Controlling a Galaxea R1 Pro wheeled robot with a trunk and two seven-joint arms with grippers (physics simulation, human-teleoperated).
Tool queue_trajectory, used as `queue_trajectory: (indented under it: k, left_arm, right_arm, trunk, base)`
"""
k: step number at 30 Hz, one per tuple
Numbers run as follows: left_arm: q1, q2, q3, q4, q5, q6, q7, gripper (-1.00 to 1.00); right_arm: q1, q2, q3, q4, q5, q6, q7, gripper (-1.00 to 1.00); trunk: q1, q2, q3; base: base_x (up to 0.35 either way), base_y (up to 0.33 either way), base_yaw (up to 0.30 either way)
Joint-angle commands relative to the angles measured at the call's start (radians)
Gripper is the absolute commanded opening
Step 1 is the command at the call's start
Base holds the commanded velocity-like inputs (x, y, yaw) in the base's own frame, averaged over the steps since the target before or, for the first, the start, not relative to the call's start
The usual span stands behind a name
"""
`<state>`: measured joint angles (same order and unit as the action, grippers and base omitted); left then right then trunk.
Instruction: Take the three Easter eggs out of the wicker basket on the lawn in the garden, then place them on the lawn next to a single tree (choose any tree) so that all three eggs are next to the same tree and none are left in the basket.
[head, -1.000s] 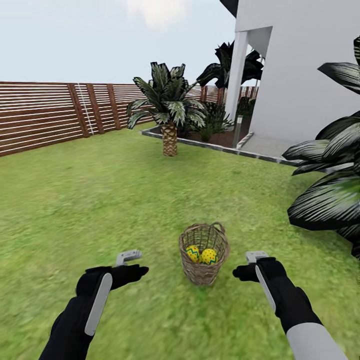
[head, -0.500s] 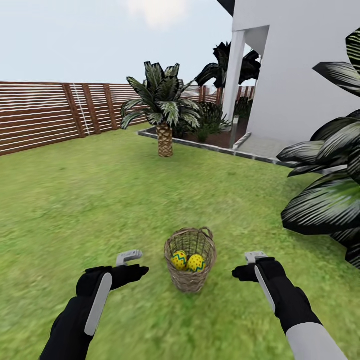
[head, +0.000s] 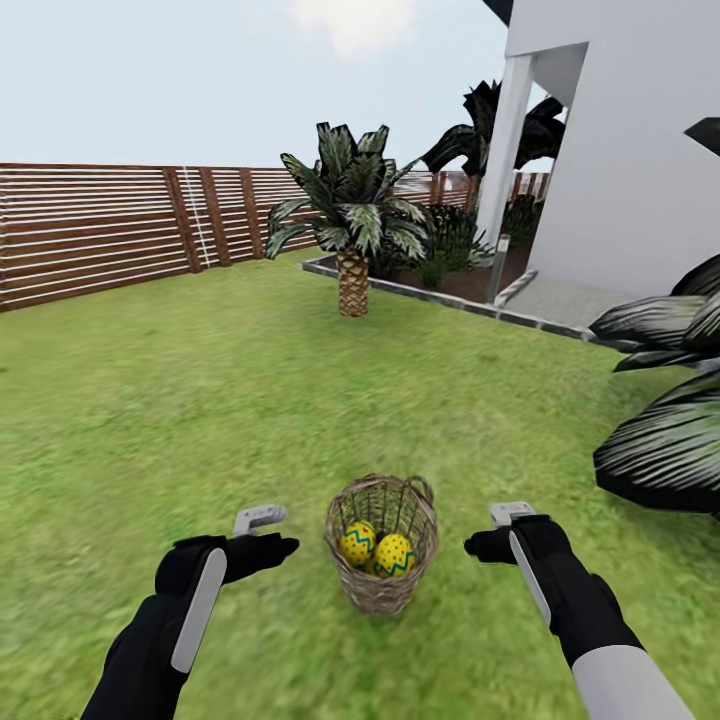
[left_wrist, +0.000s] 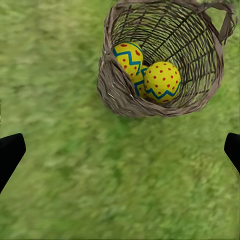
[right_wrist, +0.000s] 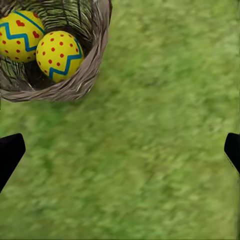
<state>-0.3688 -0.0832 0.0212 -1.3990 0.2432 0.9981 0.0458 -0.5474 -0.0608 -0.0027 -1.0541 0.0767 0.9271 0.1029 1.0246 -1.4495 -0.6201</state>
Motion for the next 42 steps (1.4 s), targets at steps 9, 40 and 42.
queue_trajectory:
  k: [9, 40, 42]
  left_arm:
    - [-0.001, -0.003, 0.001, 0.000, 0.008, 0.005, 0.005, 1.00]
    - [-0.001, -0.009, -0.020, 0.003, 0.018, 0.002, 0.003, 1.00]
    - [-0.001, -0.010, -0.020, 0.032, 0.018, 0.001, 0.004, 1.00]
  right_arm:
    - [0.000, -0.001, 0.000, -0.001, 0.009, 0.004, 0.009, 1.00]
    - [0.000, 0.001, 0.000, 0.003, 0.007, 0.004, 0.008, 1.00]
    - [0.000, 0.001, 0.000, 0.004, 0.007, 0.004, 0.007, 1.00]
  trunk:
    - [0.000, -0.001, -0.001]
    - [0.000, -0.001, -0.001]
    - [0.000, -0.001, -0.001]
  base:
    - [0.241, -0.245, 0.288]
    - [0.047, -0.225, 0.166]
    - [0.025, -0.330, 0.291]
